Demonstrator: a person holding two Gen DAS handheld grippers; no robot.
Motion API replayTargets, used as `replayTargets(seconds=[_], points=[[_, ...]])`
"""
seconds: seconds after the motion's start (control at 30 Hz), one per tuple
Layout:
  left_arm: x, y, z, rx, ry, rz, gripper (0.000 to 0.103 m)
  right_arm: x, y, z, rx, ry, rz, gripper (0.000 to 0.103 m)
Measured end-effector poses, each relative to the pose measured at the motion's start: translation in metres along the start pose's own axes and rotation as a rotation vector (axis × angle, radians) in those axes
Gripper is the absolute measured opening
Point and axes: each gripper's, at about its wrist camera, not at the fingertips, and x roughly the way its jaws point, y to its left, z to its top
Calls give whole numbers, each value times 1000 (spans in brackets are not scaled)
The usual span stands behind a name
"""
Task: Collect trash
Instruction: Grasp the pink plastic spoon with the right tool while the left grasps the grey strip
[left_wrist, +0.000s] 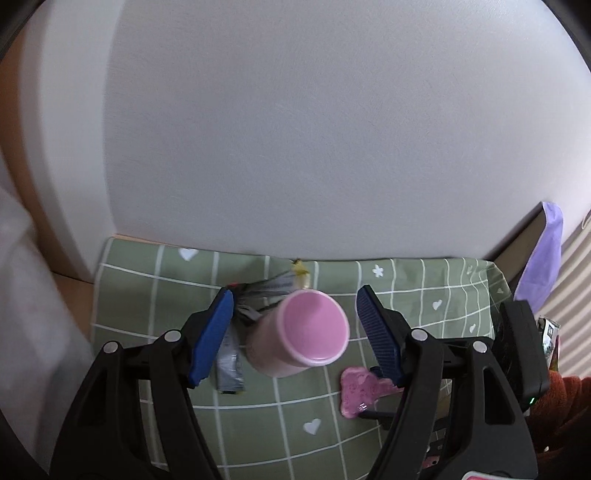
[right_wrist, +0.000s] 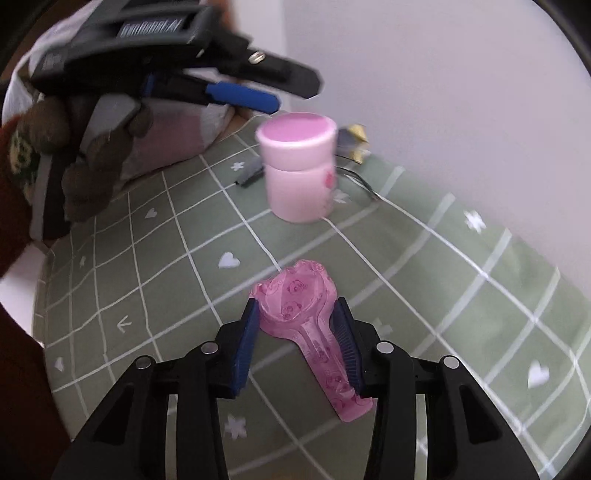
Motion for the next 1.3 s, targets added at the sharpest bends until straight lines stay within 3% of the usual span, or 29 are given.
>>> replayTargets(seconds=[0.2,0.33,0.4,0.5,0.67,0.77,0.9,1.3], points=[[6,-14,1,37,2,-22,66,-27,-40,-32,182,6,-56,39],[-16,-21,17,115,-121,166,66,-37,-50,-45,245,-8,-78,39],[-20,-28,25,175,-134,294,64,-41,-53,-50,269,-22,-76,40],[-2,-33,28,260,-36,412,54,-40,-52,-52,278,-29,-86,40],[25,-26,22,276,84,451,51,-39,-54,-54,279,-30,-78,40],[33,-26,21,259,117,357,50,-40,-54,-56,278,-26,-71,40],[44,-19,21,164,127,249,47,-48,-53,-56,277,-41,-76,40],[57,30,27,5,174,103,50,-67,-49,-61,298,-77,-116,40]])
